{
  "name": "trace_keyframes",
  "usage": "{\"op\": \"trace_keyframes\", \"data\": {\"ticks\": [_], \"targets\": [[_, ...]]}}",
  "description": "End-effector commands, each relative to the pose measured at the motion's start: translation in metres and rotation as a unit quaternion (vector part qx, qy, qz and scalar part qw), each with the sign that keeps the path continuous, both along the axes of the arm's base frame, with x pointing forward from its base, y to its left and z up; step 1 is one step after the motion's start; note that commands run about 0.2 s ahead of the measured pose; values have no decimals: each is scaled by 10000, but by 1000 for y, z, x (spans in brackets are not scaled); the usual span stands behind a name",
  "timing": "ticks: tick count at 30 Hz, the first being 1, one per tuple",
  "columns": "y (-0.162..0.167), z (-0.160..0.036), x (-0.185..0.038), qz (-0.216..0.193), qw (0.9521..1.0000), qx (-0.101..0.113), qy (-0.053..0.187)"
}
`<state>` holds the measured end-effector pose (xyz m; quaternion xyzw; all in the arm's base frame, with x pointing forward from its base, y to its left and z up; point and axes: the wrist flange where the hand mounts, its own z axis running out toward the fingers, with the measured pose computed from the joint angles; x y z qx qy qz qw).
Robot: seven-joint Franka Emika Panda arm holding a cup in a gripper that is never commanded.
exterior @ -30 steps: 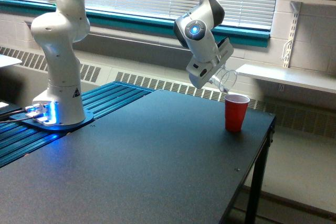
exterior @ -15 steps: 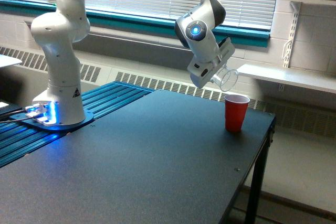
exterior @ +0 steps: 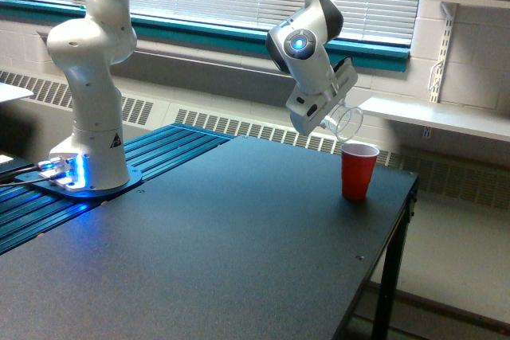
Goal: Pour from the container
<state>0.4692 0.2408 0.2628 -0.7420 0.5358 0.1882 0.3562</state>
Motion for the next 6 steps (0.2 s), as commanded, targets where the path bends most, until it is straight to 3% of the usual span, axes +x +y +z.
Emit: {"op": "trace_keyframes", "data": {"ticks": [1,6], "targets": [[3,9,2,-70,9999,-75,-64],[1,12,2,-112,9999,-84,-88]]}}
